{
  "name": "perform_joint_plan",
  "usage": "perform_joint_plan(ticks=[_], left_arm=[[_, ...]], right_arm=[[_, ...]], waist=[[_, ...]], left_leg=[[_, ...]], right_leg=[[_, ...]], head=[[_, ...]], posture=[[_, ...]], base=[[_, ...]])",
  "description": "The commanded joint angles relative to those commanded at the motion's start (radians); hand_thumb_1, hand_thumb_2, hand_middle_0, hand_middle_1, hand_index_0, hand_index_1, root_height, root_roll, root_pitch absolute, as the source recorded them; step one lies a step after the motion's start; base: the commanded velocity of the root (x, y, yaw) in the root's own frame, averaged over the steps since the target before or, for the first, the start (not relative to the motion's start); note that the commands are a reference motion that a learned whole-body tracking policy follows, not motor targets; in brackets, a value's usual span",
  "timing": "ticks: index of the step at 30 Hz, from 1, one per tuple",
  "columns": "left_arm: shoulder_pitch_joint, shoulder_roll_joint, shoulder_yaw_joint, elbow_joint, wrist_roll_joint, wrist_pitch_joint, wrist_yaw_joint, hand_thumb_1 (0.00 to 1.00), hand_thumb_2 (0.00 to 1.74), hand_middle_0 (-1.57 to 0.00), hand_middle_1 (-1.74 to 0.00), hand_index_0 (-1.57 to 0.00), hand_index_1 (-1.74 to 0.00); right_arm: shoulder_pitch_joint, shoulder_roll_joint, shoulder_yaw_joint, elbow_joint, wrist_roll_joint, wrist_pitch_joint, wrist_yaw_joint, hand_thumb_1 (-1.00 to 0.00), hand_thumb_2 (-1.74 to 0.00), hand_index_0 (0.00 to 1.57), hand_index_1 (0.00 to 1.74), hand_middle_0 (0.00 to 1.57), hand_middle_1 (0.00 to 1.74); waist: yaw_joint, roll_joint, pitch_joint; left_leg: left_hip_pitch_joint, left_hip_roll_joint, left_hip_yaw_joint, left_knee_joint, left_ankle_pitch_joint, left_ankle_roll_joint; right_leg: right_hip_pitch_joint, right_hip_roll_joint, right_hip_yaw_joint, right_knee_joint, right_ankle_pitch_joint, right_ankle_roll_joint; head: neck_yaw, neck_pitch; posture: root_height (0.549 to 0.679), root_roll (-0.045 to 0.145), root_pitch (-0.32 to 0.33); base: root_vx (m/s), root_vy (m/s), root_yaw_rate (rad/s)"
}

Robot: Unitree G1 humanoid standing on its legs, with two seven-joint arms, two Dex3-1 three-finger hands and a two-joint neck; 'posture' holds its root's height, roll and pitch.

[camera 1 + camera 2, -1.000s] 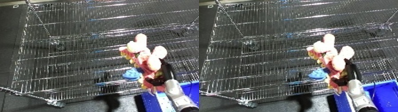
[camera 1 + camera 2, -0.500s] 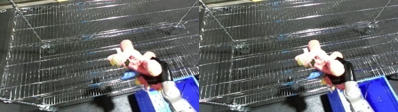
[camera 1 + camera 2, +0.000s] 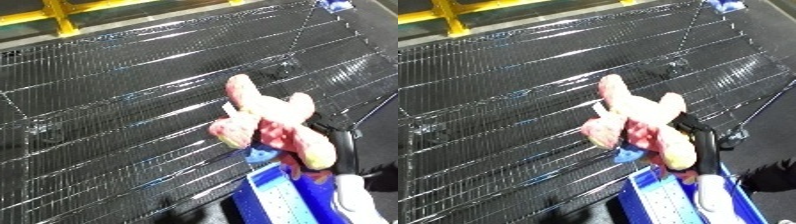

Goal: Pick up the object and place it into the box

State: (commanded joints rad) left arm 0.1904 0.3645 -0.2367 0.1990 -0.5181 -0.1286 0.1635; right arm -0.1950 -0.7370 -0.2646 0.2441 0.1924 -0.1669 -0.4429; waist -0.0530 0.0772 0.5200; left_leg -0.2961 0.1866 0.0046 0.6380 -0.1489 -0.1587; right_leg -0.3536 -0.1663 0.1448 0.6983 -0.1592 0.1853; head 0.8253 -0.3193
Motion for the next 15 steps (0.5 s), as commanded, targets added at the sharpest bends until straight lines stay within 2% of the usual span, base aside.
perform_joint_plan(ticks=[9,15], left_arm=[[-0.009,0.000,0.001,-0.009,-0.004,0.010,-0.004,1.00,1.74,-1.57,-1.74,-1.57,-1.74],[-0.020,-0.004,-0.004,0.004,-0.011,0.007,0.001,1.00,1.74,-1.57,-1.74,-1.57,-1.74]], right_arm=[[0.140,0.026,-0.170,-0.072,0.002,-0.026,-0.038,-1.00,-1.74,1.57,1.74,1.57,1.74],[0.207,0.062,-0.242,-0.048,0.043,-0.049,-0.055,-1.00,-1.74,1.57,1.74,1.57,1.74]], waist=[[-0.058,-0.010,0.000],[-0.095,-0.014,-0.004]], left_leg=[[0.028,0.008,0.020,0.008,-0.015,0.0021],[0.041,0.013,0.036,0.011,-0.022,0.0026]], right_leg=[[0.024,0.0078,0.014,-0.014,0.001,-0.0010],[0.031,0.0133,0.023,-0.023,0.003,-0.0024]], head=[[0.085,-0.038],[0.129,-0.070]], posture=[[0.621,0.067,-0.226],[0.622,0.072,-0.231]], base=[[0.003,0.003,-0.089],[-0.004,0.010,-0.098]])
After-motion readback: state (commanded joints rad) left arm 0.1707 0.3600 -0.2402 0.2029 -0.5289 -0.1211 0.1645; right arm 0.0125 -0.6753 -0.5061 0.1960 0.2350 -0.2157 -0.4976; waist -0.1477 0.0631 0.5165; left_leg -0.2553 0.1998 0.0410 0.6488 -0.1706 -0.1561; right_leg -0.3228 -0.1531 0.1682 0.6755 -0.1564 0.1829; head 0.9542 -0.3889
